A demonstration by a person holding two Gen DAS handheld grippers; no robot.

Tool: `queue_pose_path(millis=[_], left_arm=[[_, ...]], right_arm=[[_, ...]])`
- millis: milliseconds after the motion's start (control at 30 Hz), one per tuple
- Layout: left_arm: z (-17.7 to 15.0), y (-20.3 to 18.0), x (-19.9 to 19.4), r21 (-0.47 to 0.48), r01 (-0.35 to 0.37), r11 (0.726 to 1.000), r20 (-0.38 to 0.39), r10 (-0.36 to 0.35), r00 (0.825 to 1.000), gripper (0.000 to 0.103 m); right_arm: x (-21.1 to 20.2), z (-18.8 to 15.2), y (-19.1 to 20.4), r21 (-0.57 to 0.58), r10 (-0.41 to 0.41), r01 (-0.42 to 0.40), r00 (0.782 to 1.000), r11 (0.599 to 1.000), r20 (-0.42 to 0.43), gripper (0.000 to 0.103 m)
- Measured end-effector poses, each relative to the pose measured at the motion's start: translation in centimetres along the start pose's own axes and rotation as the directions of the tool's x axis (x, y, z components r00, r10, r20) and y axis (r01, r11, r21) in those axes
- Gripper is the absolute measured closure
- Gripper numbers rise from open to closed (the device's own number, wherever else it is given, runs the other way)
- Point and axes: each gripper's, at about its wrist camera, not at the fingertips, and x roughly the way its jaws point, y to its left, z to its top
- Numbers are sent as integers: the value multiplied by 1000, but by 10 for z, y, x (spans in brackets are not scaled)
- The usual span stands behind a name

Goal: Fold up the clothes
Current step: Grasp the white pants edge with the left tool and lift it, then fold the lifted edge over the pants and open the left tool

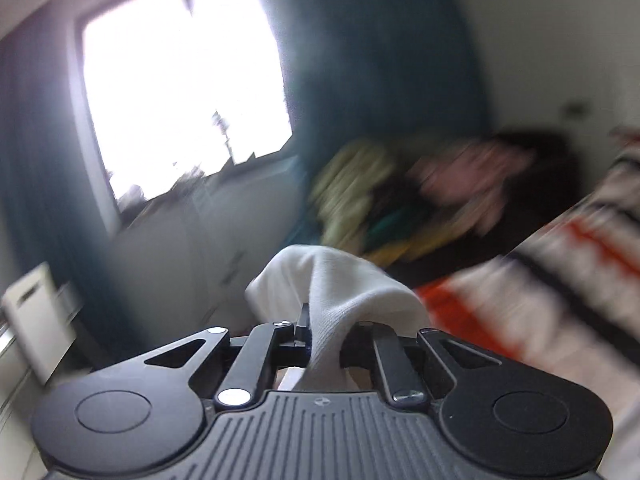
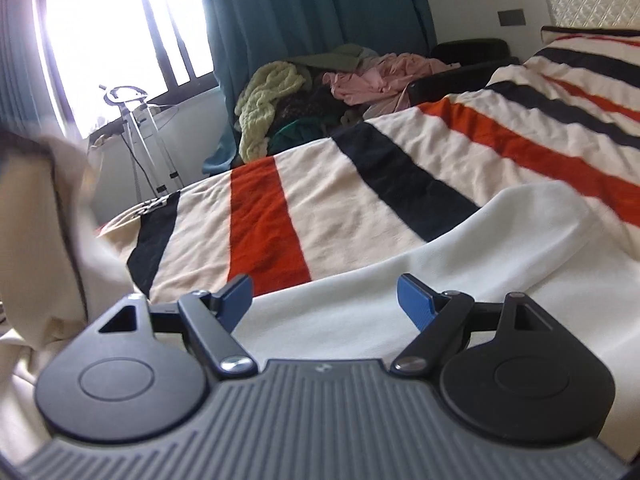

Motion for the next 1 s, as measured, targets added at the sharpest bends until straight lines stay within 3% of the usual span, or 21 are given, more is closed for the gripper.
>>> queue_pose_path(millis=[67,133,267,367,500,800,867,933,967,1000], left_arm=[[23,-15,-28,31,84,996,96,-87,992,98],[41,-31,-49,73,148,986,172,-158,972,98],[60,-67,-48,168,185,968,224,-220,949,98],[63,-99,-12,214,180,960,218,-227,949,98],[44,-137,64,185,160,970,166,-191,967,98],[-28,-151,222,94,16,995,62,-22,998,96],[-38,-150,240,75,-10,997,36,7,999,86],[-44,-137,245,11,-26,1000,-3,26,1000,61],[-46,-131,247,-21,-34,999,-23,34,999,42],[-47,-125,243,-32,-38,999,-29,38,999,32]], right_arm=[[-9,3,-5,19,-16,16,1000,1000,18,21],[-18,7,-13,57,-33,31,999,998,37,21],[-27,11,-23,108,-74,67,995,992,66,21],[-21,10,-27,130,-93,85,994,988,55,21],[-11,7,-33,155,-106,99,994,983,37,21],[19,-3,-40,170,-123,121,992,978,2,21],[26,-6,-38,162,-117,117,993,980,-12,21],[31,-7,-38,162,-110,112,994,980,-20,22],[33,-8,-37,160,-109,111,994,981,-21,22],[34,-9,-37,158,-107,109,994,981,-23,21]])
